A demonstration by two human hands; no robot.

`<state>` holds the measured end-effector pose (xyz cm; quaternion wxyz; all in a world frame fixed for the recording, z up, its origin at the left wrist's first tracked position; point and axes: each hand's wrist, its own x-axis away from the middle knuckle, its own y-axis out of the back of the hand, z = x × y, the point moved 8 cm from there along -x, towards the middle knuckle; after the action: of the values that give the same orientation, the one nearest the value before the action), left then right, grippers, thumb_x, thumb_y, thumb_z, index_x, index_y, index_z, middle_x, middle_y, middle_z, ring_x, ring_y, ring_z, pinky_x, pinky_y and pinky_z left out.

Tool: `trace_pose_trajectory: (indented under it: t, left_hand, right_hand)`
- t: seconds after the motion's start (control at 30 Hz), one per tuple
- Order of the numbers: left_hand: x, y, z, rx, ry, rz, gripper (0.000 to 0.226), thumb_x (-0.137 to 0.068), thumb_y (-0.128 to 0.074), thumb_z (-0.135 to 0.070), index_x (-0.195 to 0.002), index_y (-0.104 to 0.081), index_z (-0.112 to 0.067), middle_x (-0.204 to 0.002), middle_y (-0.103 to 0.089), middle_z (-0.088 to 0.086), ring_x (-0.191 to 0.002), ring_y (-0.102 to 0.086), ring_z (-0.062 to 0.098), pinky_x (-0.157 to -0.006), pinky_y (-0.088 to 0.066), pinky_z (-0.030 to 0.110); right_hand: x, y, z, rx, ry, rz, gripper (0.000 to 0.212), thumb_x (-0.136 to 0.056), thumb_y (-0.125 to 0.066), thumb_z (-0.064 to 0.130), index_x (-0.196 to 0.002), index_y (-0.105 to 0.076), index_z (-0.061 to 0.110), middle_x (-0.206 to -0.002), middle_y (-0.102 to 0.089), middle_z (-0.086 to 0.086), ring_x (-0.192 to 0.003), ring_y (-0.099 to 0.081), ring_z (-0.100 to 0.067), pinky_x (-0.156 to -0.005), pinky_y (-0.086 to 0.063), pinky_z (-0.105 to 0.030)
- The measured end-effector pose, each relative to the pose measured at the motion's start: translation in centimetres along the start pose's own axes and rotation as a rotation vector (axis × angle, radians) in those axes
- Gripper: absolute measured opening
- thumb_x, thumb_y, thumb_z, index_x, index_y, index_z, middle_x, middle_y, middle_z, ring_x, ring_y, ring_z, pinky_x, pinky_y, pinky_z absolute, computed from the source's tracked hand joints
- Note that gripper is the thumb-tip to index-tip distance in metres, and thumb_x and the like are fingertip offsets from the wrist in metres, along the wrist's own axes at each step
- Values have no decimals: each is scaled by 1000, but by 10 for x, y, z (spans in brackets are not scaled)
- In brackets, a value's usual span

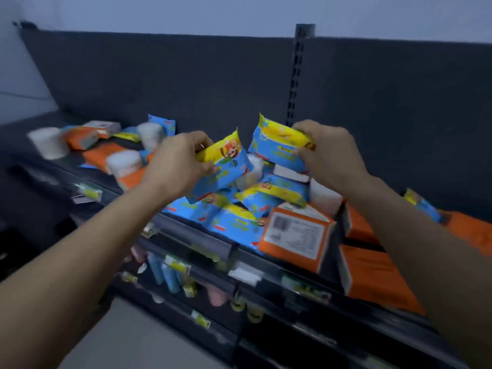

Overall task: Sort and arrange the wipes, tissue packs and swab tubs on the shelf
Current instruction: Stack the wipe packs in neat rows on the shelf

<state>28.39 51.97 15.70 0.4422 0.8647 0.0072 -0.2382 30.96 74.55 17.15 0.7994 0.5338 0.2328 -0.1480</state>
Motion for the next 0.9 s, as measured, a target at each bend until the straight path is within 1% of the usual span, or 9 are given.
trace_pose_trajectory:
  t: [0.13, 0.23, 0.37, 0.43, 0.5, 0.67, 0.73, 0.83, 0.9]
  left_hand:
    - [2, 41, 64, -51, 22, 16, 22, -70, -76, -19, -84, -59, -20, -66, -54, 1, -67, -50, 23, -58, -33, 31]
    - [0, 65, 105, -58, 37, 6, 25, -70, -77, -18, -79, -56, -26, -68, -56, 1, -72, -52, 25, -62, -39, 34]
    - [-6, 84, 153, -77, 90, -23, 20, -72, -76, -18, -87, -63, -17, -71, -56, -1, -77, -46, 23, -74, -42, 39]
    - [-14, 93, 178, -74, 116, -41, 22, -71, -77, -20, -88, -63, -19, -70, -53, -6, -78, -52, 26, -73, -45, 39]
    - [-25, 100, 200, -91, 127, -51, 22, -71, -77, -21, -88, -63, -22, -70, -57, -1, -80, -55, 29, -72, -44, 38]
    - [-56, 116, 239, -155, 154, -99, 29, -72, -76, -19, -99, -65, -18, -81, -61, 2, -78, -56, 24, -68, -42, 34]
    - [-70, 123, 251, -167, 157, -125, 25, -73, -74, -17, -96, -64, -17, -80, -57, 0, -76, -52, 22, -65, -36, 30]
    - [-92, 131, 267, -178, 158, -147, 23, -73, -74, -17, -92, -62, -15, -76, -57, 1, -73, -51, 24, -64, -39, 33]
    - [-108, 133, 278, -196, 154, -134, 24, -73, -74, -18, -93, -62, -16, -75, -59, 2, -72, -51, 24, -59, -36, 32]
  right_hand:
    - [-20, -38, 58, 16, 5, 33, 36, -82, -65, 16, -117, -59, 21, -103, -68, -12, -97, -60, -35, -82, -48, -43]
    - [-37, -64, 91, 22, 21, 61, 33, -83, -62, 16, -116, -58, 23, -99, -68, -11, -93, -61, -34, -79, -49, -41]
    - [-63, -99, 121, 33, 39, 97, 31, -85, -58, 14, -114, -59, 22, -98, -67, -9, -92, -60, -33, -74, -49, -38]
    - [-80, -117, 132, 27, 56, 107, 30, -84, -58, 13, -113, -59, 21, -97, -67, -8, -92, -60, -33, -74, -48, -38]
    - [-98, -136, 142, 18, 67, 103, 31, -83, -60, 14, -112, -59, 22, -99, -67, -8, -93, -59, -33, -75, -48, -38]
    - [-142, -177, 160, -15, 92, 85, 29, -81, -62, 14, -109, -59, 22, -95, -68, -7, -89, -60, -33, -75, -50, -40]
    - [-158, -191, 165, -25, 86, 89, 31, -81, -61, 13, -110, -59, 22, -95, -67, -7, -89, -59, -33, -74, -49, -39]
    - [-182, -204, 172, -33, 86, 93, 30, -82, -61, 13, -111, -59, 23, -93, -67, -6, -88, -59, -32, -75, -49, -39]
    - [-195, -214, 174, -35, 70, 112, 29, -83, -60, 14, -111, -58, 24, -91, -66, -5, -86, -60, -31, -75, -49, -39]
